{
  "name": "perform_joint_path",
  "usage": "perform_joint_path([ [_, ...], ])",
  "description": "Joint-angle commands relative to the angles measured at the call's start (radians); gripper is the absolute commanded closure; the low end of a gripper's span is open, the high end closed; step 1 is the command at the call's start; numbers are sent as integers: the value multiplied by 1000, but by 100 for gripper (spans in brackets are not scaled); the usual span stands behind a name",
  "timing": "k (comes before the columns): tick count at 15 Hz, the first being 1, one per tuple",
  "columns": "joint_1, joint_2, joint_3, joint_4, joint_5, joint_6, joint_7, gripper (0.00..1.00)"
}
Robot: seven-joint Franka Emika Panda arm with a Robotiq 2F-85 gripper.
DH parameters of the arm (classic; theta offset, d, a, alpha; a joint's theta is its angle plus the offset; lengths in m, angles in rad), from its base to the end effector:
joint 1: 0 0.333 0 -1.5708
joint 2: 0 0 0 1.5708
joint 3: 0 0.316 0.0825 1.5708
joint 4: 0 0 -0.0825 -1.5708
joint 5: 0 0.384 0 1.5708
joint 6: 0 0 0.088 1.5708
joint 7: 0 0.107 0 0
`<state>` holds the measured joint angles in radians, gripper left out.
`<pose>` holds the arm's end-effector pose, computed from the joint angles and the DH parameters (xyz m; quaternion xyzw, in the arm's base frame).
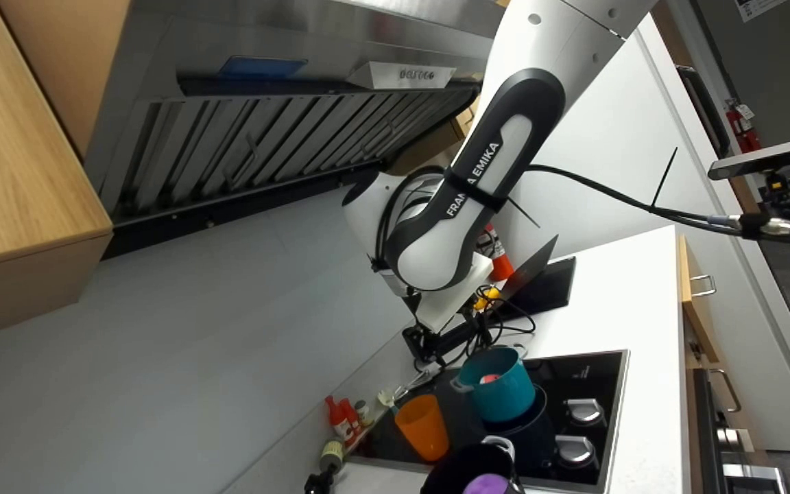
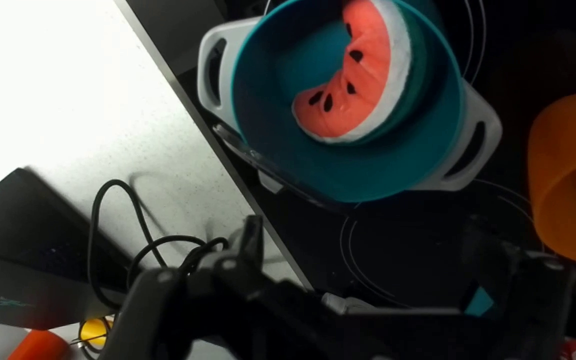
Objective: Knock the lid off the blue pot
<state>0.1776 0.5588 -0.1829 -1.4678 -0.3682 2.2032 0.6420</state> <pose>0.7247 0.0082 0.3809 0.9540 -0.2022 0.1476 0.1650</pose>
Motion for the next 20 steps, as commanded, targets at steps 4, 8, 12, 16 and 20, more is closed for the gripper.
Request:
perform_joint_path([
  [4, 9, -81, 9, -100, -14, 14, 16, 0],
  [8, 9, -139, 21, -189, -15, 31, 27, 0],
  [12, 13, -208, 36, -309, -28, 51, 54, 0],
  [16, 13, -274, 56, -429, -37, 88, 99, 0],
  [20, 13, -343, 73, -544, -51, 142, 159, 0],
])
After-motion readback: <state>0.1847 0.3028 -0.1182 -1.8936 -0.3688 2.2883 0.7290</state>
